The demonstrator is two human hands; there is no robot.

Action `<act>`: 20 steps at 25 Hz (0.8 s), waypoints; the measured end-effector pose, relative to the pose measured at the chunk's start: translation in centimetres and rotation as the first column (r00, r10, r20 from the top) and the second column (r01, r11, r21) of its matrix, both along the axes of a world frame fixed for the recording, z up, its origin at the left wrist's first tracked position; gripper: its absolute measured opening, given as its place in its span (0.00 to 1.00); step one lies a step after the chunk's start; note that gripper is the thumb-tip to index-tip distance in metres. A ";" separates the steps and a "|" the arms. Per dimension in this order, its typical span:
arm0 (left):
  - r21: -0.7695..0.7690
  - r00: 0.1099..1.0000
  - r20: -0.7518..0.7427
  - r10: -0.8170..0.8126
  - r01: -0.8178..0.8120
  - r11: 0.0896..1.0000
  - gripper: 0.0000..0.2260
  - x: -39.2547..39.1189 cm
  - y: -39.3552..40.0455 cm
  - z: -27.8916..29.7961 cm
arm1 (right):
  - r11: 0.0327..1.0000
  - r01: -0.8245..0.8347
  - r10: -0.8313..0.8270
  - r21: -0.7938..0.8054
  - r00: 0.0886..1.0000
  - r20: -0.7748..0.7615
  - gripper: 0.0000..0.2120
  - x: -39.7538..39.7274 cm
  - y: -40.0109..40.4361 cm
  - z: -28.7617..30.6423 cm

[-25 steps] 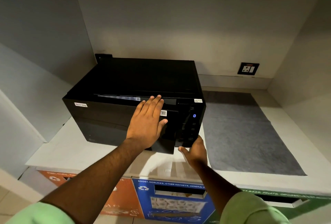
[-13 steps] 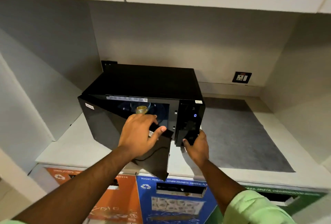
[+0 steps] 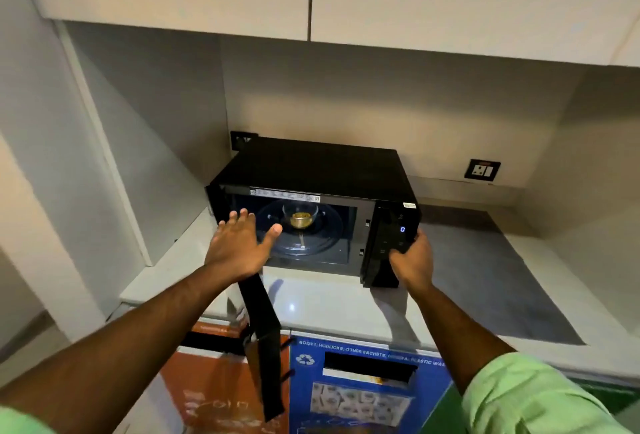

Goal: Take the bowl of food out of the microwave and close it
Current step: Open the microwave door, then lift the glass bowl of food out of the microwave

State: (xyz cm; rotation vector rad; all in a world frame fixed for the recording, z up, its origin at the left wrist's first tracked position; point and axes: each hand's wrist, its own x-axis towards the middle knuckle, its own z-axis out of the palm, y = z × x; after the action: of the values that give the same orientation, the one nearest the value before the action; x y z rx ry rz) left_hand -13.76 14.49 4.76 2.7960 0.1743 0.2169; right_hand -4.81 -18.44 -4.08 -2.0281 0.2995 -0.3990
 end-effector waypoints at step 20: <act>0.410 0.992 -0.063 0.112 -0.077 0.909 0.36 -3.4 11.7 -1.1 | 0.998 0.047 -0.049 -0.029 0.995 -0.092 0.38 -0.5 2.7 2.5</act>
State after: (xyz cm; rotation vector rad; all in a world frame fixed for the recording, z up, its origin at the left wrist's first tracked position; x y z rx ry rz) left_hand -17.18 26.19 3.69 3.2197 0.3190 0.1733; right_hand -5.30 -15.71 -1.59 -2.0725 0.4023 -0.3408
